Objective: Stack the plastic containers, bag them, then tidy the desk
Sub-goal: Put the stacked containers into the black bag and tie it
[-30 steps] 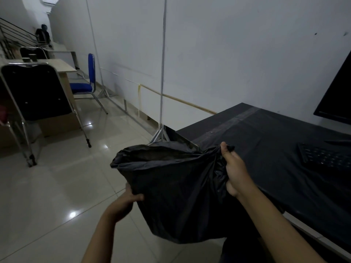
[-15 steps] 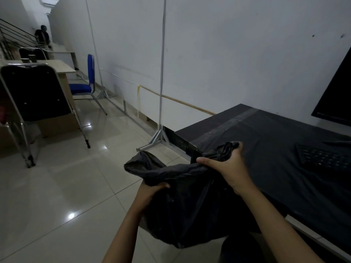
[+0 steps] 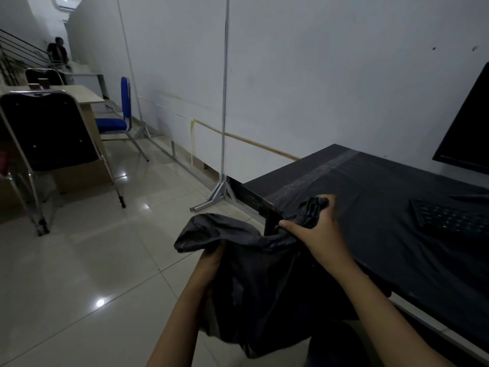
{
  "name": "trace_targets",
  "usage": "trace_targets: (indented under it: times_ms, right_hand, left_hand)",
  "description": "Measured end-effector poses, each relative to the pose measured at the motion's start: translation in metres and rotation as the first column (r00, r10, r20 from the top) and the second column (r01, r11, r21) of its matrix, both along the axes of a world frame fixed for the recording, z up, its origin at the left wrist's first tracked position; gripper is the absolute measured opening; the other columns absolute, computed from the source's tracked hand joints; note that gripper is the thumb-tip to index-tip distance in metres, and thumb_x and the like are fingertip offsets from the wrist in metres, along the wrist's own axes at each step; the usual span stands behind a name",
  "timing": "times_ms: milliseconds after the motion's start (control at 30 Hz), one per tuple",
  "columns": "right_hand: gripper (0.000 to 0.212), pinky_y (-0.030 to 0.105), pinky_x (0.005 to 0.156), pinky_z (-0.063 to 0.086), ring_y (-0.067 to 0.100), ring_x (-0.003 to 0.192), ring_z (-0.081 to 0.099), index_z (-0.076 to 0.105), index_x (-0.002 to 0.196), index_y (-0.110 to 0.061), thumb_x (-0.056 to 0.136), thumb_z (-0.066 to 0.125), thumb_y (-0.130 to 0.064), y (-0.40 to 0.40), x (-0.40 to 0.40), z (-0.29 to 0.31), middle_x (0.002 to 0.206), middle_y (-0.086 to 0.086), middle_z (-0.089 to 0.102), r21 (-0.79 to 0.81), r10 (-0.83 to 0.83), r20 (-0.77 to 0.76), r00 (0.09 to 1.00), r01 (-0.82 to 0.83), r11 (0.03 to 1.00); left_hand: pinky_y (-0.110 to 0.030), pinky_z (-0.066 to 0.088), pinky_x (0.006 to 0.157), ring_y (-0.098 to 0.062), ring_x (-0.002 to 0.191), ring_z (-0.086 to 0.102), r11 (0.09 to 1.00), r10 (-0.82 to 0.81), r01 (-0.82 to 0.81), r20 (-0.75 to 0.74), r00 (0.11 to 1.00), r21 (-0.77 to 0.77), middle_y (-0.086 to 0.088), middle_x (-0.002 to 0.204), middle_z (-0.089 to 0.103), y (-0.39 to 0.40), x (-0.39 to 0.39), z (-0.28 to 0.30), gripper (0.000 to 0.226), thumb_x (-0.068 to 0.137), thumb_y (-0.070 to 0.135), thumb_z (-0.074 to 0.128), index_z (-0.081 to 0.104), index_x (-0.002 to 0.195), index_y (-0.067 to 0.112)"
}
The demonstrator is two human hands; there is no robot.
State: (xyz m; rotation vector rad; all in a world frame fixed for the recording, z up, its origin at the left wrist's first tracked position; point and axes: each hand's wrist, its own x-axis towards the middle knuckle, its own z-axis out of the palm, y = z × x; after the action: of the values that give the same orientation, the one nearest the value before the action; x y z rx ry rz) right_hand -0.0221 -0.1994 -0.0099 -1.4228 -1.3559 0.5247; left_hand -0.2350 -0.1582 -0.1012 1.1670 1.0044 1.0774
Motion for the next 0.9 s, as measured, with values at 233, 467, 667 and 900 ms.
trace_targets:
  times_ms: [233, 467, 667, 900]
  right_hand:
    - [0.074, 0.032, 0.094, 0.051, 0.013, 0.101, 0.068, 0.032, 0.100, -0.034, 0.056, 0.090, -0.044, -0.010, -0.002, 0.001, 0.105, 0.000, 0.072, -0.194, 0.271, -0.035, 0.962, -0.272, 0.942]
    - [0.082, 0.020, 0.079, 0.044, 0.009, 0.106, 0.056, 0.033, 0.105, -0.038, 0.048, 0.091, -0.051, -0.013, -0.020, 0.000, 0.115, -0.009, 0.057, -0.371, 0.364, 0.252, 0.896, -0.258, 0.892]
    - [0.052, 0.017, 0.080, 0.045, 0.000, 0.090, 0.059, 0.049, 0.101, -0.027, 0.066, 0.087, -0.035, -0.016, -0.021, -0.005, 0.094, -0.014, 0.061, -0.377, 0.416, 0.071, 0.906, -0.362, 0.852]
    - [0.029, 0.006, 0.063, 0.047, 0.004, 0.067, 0.068, 0.049, 0.111, -0.004, 0.090, 0.066, -0.014, -0.012, -0.015, -0.005, 0.068, 0.000, 0.071, -0.144, 0.203, -0.264, 0.943, -0.247, 0.958]
  left_hand:
    - [-0.037, 0.051, 0.096, -0.025, 0.115, 0.063, 0.998, -0.025, 0.038, 0.225, 0.974, -0.053, -0.009, 0.124, 0.067, 0.006, 0.002, 0.005, 0.076, 0.078, 0.073, 0.054, 0.064, 0.124, 0.013]
    - [-0.047, 0.053, 0.092, -0.033, 0.101, 0.069, 0.987, 0.091, -0.052, 0.261, 0.961, -0.150, -0.014, 0.108, 0.073, 0.007, 0.019, 0.014, 0.068, 0.069, 0.065, 0.062, 0.063, 0.111, 0.012]
    - [-0.025, 0.054, 0.048, -0.021, 0.061, 0.072, 0.990, 0.046, -0.018, 0.196, 0.979, -0.141, -0.012, 0.078, 0.074, 0.006, 0.023, 0.018, 0.068, 0.086, 0.053, 0.054, 0.052, 0.123, -0.003]
    - [-0.058, 0.033, 0.105, -0.051, 0.130, 0.036, 0.969, -0.141, 0.204, 0.362, 0.922, -0.141, -0.026, 0.143, 0.040, 0.004, 0.022, 0.015, 0.139, 0.047, 0.085, 0.061, 0.017, 0.150, 0.002]
